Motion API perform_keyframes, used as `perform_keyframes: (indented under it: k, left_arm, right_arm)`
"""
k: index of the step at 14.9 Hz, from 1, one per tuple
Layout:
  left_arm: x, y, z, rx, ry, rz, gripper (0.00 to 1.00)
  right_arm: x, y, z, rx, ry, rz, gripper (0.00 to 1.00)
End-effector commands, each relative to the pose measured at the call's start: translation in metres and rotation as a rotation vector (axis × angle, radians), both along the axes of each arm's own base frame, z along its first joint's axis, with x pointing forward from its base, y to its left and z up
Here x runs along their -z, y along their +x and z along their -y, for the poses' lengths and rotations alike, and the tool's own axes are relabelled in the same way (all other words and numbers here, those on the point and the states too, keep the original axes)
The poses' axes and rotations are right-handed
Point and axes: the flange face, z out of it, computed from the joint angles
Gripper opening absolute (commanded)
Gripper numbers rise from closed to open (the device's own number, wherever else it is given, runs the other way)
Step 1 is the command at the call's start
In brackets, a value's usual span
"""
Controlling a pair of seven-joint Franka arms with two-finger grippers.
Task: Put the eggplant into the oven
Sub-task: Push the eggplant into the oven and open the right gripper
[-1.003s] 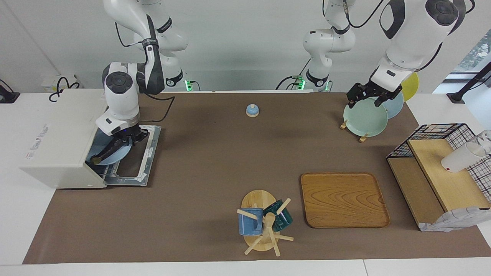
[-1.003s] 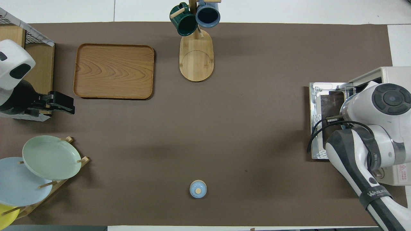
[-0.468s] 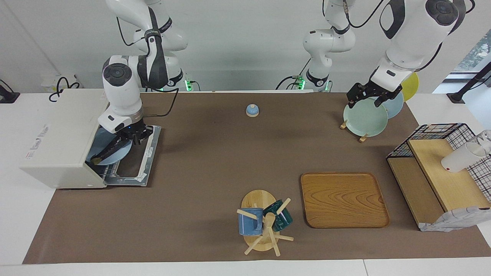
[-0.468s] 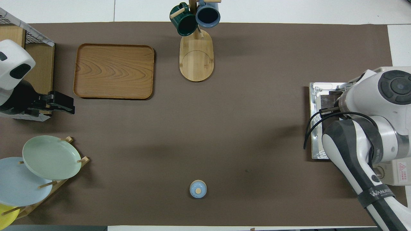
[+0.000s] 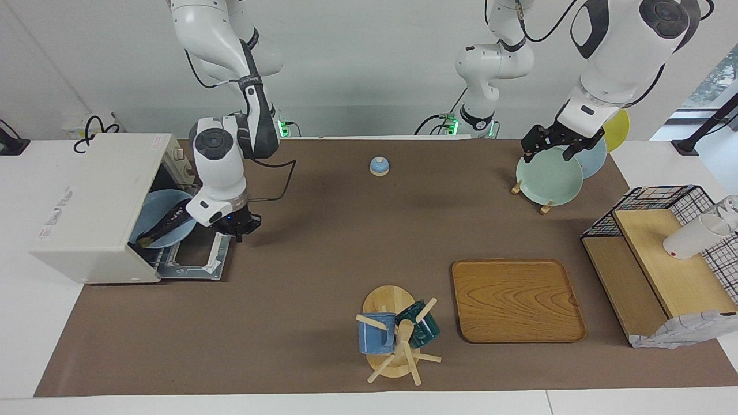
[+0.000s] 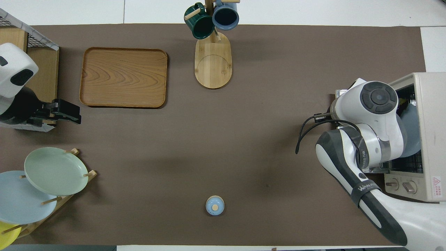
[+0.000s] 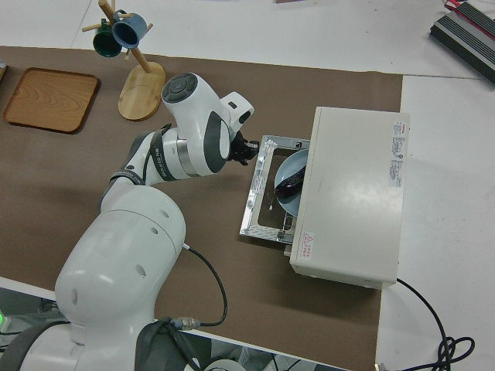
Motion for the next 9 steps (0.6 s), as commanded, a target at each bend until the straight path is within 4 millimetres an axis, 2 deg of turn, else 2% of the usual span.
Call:
perform_keyframes:
  k: [1, 5, 9]
  left_arm:
    - [-0.004, -0.001, -0.004, 0.002, 0.016, 0.000, 1.00]
    - [-0.004, -0.001, -0.004, 0.002, 0.016, 0.000, 1.00]
    - [-0.004, -0.001, -0.004, 0.002, 0.016, 0.000, 1.00]
  right_arm:
    - [0.008, 0.000, 0.010, 0.037, 0.017, -0.008, 0.00]
    - [0.021, -0.011, 0.006, 0.036, 0.024, -0.032, 0.00]
    - [0.034, -0.013, 0.007, 0.022, 0.012, -0.052, 0.00]
